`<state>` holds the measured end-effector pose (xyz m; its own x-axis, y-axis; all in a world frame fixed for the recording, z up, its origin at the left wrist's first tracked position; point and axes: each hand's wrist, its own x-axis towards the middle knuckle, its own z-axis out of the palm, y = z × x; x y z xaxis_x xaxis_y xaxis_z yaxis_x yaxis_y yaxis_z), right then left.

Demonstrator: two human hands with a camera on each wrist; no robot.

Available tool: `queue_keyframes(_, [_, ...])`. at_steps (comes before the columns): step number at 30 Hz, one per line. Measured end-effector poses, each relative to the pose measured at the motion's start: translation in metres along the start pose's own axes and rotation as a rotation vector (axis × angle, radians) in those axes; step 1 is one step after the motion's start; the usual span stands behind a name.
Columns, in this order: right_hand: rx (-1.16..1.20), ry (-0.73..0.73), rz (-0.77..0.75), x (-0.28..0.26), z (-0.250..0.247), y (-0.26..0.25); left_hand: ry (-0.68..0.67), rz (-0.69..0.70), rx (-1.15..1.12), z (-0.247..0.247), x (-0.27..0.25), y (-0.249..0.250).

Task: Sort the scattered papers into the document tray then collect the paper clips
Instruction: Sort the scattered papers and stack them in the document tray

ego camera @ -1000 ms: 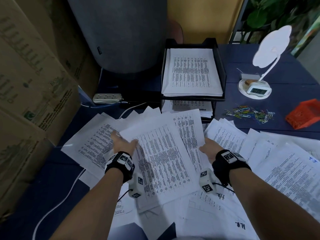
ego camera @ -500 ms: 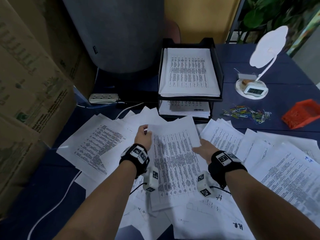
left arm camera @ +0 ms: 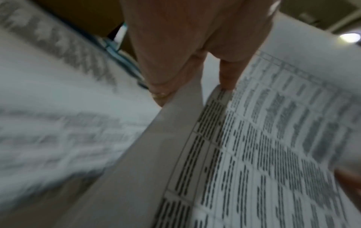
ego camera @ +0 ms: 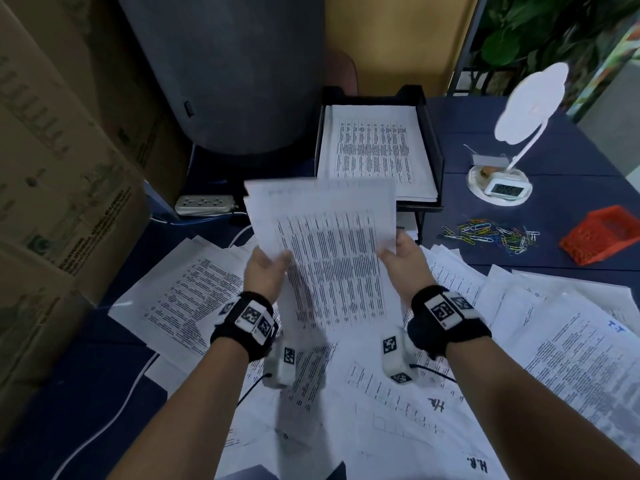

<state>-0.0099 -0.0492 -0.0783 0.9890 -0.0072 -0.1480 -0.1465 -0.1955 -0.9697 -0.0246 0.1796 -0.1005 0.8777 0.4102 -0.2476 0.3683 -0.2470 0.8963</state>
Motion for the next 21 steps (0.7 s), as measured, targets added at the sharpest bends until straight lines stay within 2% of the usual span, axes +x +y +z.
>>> queue_keyframes(4, [0.089, 0.099, -0.162, 0.002, 0.013, -0.040, 0.101, 0.276, -0.245, -0.015, -0.005, 0.054])
queue_keyframes(7, [0.068, 0.103, -0.237, 0.004, 0.018, -0.047, 0.087, 0.360, -0.380, -0.021, -0.003, 0.064])
queue_keyframes(13, [0.085, 0.050, -0.140, 0.001, 0.019, -0.038, 0.006, 0.298, -0.382, -0.026, 0.000, 0.049])
queue_keyframes(18, [0.113, 0.061, -0.145, 0.000, 0.022, -0.045, -0.055, 0.255, -0.442, -0.021, -0.002, 0.061])
queue_keyframes(21, [0.124, 0.084, -0.137, 0.002, 0.023, -0.047, -0.027, 0.241, -0.440, -0.016, -0.001, 0.063])
